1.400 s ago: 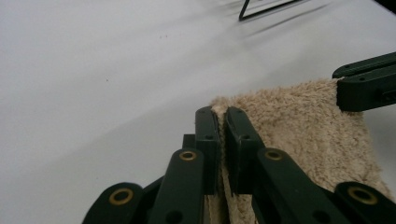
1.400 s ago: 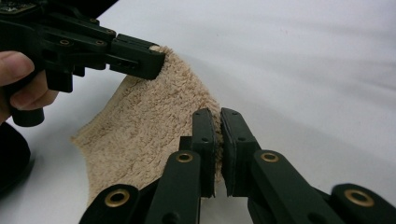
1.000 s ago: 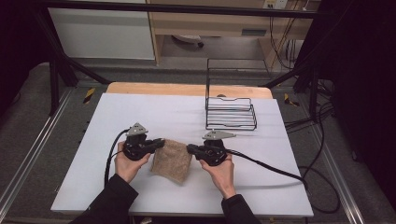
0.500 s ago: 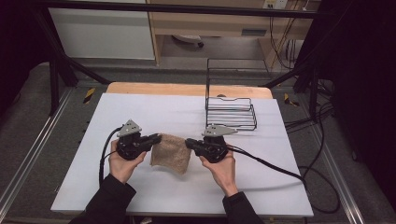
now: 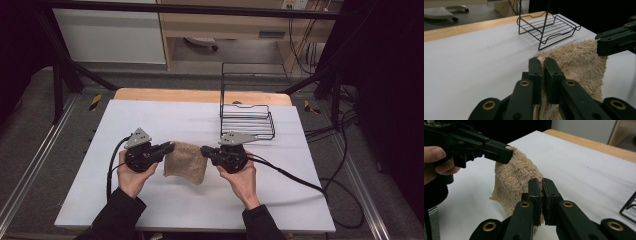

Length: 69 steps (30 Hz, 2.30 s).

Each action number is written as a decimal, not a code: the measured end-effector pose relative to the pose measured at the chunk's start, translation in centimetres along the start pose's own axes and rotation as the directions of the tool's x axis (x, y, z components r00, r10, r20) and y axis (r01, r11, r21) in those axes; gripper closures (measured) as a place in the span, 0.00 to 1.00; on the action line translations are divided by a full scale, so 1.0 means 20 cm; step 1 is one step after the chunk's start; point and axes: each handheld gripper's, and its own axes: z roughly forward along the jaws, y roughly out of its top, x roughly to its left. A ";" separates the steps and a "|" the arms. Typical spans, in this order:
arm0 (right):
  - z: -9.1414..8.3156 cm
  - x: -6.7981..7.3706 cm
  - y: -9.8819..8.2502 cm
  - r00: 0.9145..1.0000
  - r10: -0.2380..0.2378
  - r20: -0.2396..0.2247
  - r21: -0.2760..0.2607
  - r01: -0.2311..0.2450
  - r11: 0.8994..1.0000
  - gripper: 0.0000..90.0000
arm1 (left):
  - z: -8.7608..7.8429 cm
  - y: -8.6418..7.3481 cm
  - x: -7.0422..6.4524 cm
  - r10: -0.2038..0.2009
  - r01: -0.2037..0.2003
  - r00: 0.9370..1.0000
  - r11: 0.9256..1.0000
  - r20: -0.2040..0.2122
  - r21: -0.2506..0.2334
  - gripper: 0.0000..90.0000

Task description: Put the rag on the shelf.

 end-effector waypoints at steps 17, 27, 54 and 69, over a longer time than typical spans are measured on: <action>-0.11 0.00 0.06 0.999 -0.040 0.009 -0.110 0.041 0.993 0.96 | -0.05 0.09 -0.09 0.028 -0.031 0.999 0.994 -0.029 -0.105 0.94; -0.20 -0.01 0.11 0.997 -0.065 0.037 -0.166 0.070 0.984 0.96 | -0.05 0.16 -0.14 0.047 -0.051 0.998 0.985 -0.029 -0.162 0.94; -0.39 -0.06 0.28 0.987 -0.086 0.139 -0.247 0.118 0.962 0.96 | 0.02 0.40 -0.24 0.063 -0.066 0.998 0.959 -0.022 -0.274 0.94; -0.48 -0.12 0.35 0.979 -0.076 0.190 -0.294 0.131 0.947 0.96 | 0.08 0.53 -0.29 0.075 -0.077 0.997 0.946 -0.018 -0.314 0.94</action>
